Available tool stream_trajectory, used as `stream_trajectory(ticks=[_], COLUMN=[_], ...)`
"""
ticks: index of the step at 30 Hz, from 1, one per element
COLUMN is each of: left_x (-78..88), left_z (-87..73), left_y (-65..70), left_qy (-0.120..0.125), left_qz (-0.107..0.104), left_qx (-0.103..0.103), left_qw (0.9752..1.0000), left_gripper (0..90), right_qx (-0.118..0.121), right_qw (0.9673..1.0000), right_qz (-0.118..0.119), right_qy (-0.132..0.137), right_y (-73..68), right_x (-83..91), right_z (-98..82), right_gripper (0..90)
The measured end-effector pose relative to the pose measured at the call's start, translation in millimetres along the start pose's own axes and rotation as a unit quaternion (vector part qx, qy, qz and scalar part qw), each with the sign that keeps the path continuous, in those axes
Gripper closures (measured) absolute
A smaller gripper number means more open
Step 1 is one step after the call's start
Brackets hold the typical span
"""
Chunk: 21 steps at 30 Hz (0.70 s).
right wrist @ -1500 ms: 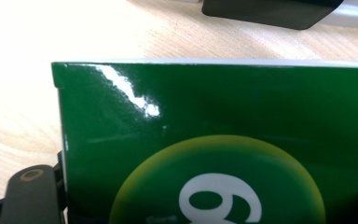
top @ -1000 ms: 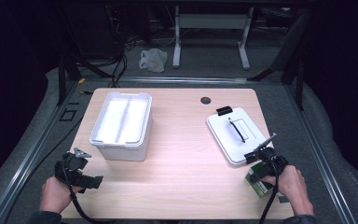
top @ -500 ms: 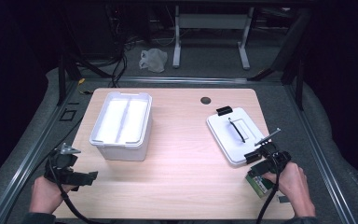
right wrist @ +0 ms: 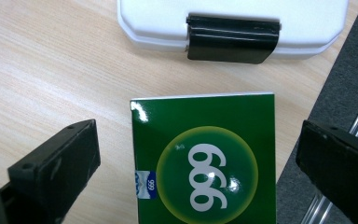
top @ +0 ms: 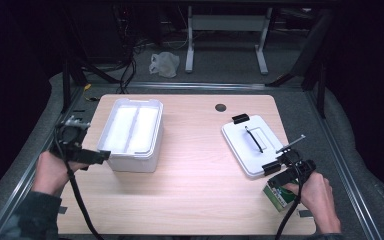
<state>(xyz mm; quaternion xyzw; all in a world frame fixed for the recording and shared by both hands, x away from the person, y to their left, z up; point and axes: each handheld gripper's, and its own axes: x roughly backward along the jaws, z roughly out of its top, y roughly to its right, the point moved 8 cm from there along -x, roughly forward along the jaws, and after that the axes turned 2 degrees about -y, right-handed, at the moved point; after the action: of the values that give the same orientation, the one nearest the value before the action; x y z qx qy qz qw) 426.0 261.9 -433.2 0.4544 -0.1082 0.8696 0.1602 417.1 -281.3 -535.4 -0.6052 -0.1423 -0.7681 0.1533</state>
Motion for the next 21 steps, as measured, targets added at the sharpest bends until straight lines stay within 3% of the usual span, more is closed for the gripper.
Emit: stream_trajectory(ticks=[1,4,5,6,7,10,11,16,18,21], left_x=[-4.4,-10.3,-19.6,-19.6,-29.6,-41.1,-53.5,-73.1,-82.3,-92.6], left_z=[14.6,26.6,41.0,41.0,51.9,60.5,67.4,77.4,83.1,88.2], left_y=[0.7,1.2,2.2,2.2,3.4,2.4,2.5,1.2,2.7,4.6], left_qy=[-0.008,-0.016,-0.027,-0.027,-0.040,-0.059,-0.077,-0.107,-0.120,-0.135], left_qz=[-0.003,-0.004,-0.011,-0.011,-0.019,-0.016,-0.024,-0.024,-0.028,-0.033], left_qx=[-0.005,-0.006,-0.004,-0.004,0.002,0.004,0.012,0.019,0.021,0.026], left_qw=[1.0000,0.9999,0.9996,0.9996,0.9990,0.9982,0.9967,0.9938,0.9921,0.9899], left_gripper=[0.0,0.0,0.0,0.0,0.0,0.0,0.0,1.3,5.3,20.5], right_qx=[-0.001,-0.004,-0.010,-0.010,-0.013,-0.016,-0.014,-0.011,-0.008,-0.005], right_qw=[1.0000,1.0000,0.9999,0.9999,0.9998,0.9998,0.9997,0.9998,0.9998,0.9998], right_qz=[0.002,0.004,0.004,0.004,0.004,0.003,0.002,0.002,0.001,0.000], right_qy=[0.001,0.005,0.008,0.008,0.011,0.015,0.017,0.018,0.018,0.019], right_y=[1.3,4.4,6.9,6.9,9.5,10.8,11.4,9.1,8.6,7.6], right_x=[1.0,3.5,5.9,5.9,9.2,11.7,13.1,15.3,16.3,16.8], right_z=[-0.3,-0.9,-1.1,-1.1,-1.4,-0.9,-0.5,0.6,1.3,2.1], right_gripper=[0.0,0.0,0.0,0.0,0.0,0.0,0.0,0.0,0.0,0.0])
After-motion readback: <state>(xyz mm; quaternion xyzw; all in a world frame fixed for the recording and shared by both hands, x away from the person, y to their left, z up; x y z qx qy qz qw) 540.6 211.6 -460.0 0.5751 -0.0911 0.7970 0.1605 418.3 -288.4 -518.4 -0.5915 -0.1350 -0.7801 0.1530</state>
